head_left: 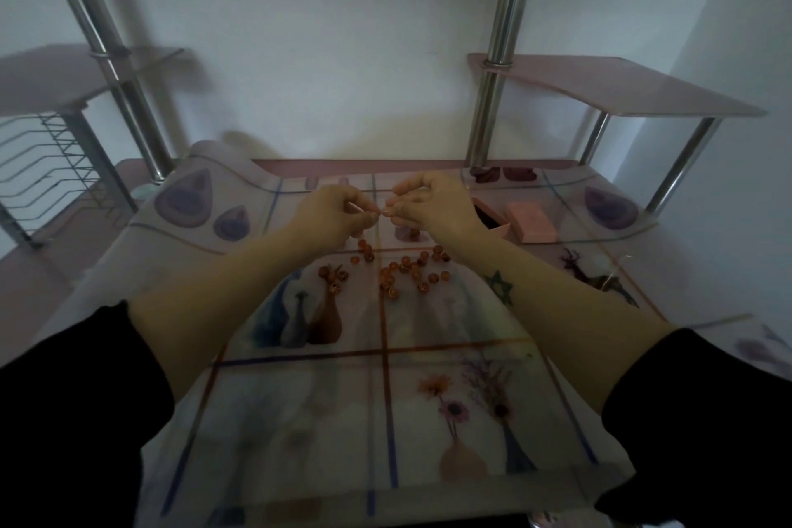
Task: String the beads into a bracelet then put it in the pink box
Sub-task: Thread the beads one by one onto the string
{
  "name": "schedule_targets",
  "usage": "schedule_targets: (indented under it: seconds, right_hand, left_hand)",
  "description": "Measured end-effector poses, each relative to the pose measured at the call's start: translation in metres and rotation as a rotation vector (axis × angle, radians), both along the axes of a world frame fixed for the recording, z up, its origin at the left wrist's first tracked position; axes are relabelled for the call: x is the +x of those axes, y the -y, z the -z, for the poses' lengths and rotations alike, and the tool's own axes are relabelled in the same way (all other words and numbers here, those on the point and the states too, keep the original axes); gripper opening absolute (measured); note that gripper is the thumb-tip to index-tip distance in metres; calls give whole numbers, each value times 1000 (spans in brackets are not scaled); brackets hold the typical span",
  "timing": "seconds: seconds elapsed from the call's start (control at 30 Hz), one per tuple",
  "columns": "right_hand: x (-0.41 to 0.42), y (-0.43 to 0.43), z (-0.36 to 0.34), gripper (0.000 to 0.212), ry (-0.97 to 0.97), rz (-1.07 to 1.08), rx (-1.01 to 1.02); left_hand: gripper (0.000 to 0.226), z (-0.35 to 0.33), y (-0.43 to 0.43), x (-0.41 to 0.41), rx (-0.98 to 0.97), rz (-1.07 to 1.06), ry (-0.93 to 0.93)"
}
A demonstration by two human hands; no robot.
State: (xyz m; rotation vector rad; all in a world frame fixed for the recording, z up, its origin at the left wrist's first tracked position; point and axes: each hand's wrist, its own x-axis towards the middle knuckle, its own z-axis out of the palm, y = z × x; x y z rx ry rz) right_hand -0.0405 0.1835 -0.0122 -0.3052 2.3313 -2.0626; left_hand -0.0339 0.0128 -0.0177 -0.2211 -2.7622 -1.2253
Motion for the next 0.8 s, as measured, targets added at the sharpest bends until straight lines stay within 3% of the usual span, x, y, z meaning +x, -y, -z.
schedule_targets:
  seconds: [0.13,0.4,0.5,0.67,0.8]
  right_hand:
    - [-1,0,3,18,-36,-25,67]
    - [2,2,7,11,-163,6,403]
    - [2,5,6,9,-169,32,421]
    - [4,2,7,5,-188,72,350]
    - [6,1,6,5,-252,96,361]
  left_hand:
    - [8,-1,-2,1,20,0,23]
    - [6,-3,-5,5,53,-7,42]
    - [4,0,-5,4,95,-18,53]
    - [12,2,0,2,623,-43,285]
    - [13,0,3,2,931,0,443]
